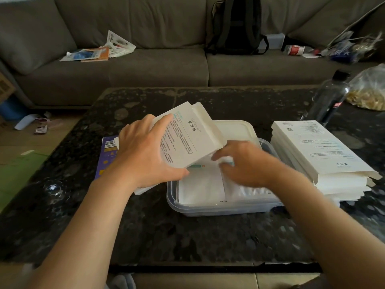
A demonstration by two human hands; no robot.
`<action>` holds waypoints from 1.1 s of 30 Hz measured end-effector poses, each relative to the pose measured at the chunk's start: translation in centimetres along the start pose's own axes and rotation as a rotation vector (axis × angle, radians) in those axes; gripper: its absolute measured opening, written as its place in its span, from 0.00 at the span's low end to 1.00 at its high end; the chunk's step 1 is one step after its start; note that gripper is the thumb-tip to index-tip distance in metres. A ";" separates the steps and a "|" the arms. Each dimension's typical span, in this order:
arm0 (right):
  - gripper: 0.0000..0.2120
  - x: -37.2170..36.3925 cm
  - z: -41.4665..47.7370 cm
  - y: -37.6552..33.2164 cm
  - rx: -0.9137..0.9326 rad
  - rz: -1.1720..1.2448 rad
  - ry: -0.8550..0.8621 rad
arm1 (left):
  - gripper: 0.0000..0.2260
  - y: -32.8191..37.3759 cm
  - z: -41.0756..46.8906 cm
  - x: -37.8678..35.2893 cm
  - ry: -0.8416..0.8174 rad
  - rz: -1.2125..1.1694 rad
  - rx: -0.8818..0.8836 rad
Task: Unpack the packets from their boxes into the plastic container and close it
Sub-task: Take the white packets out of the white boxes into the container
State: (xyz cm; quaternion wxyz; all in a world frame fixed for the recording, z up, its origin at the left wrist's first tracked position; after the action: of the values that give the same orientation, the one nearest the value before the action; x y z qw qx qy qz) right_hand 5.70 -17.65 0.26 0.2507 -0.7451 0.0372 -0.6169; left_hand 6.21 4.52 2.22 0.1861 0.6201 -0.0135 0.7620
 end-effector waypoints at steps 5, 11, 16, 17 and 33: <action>0.08 4.7 -0.6 1.9 -0.125 0.391 0.382 | 0.55 1.0 0.0 0.1 0.002 0.007 -0.058; 0.09 3.1 0.0 0.9 -0.114 0.484 0.234 | 0.54 3.6 -0.3 -0.1 0.055 -0.015 -0.252; 0.12 2.9 0.7 1.5 -0.139 0.320 0.237 | 0.52 4.9 -0.4 -0.2 0.108 -0.028 -0.347; 0.12 3.0 0.7 1.5 -0.128 0.316 0.239 | 0.52 5.1 -0.3 -0.2 0.109 -0.032 -0.352; 0.06 5.1 -3.5 0.4 -0.217 0.738 0.177 | 0.57 6.2 0.1 -0.8 0.024 0.068 -0.248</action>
State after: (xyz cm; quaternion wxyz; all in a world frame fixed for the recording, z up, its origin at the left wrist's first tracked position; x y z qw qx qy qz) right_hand 3.73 -21.02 5.08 0.3713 -0.6476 0.3893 -0.5396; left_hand 4.59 -1.48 2.77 0.2353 0.5822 -0.1264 0.7679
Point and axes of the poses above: each hand's wrist, its own z-axis towards the middle knuckle, its own x-axis out of the back of the hand, y = z × x, the point moved 4 cm from there along z, towards the middle knuckle, and after that the axes turned 1 degree about -x, right-handed, at the moved point
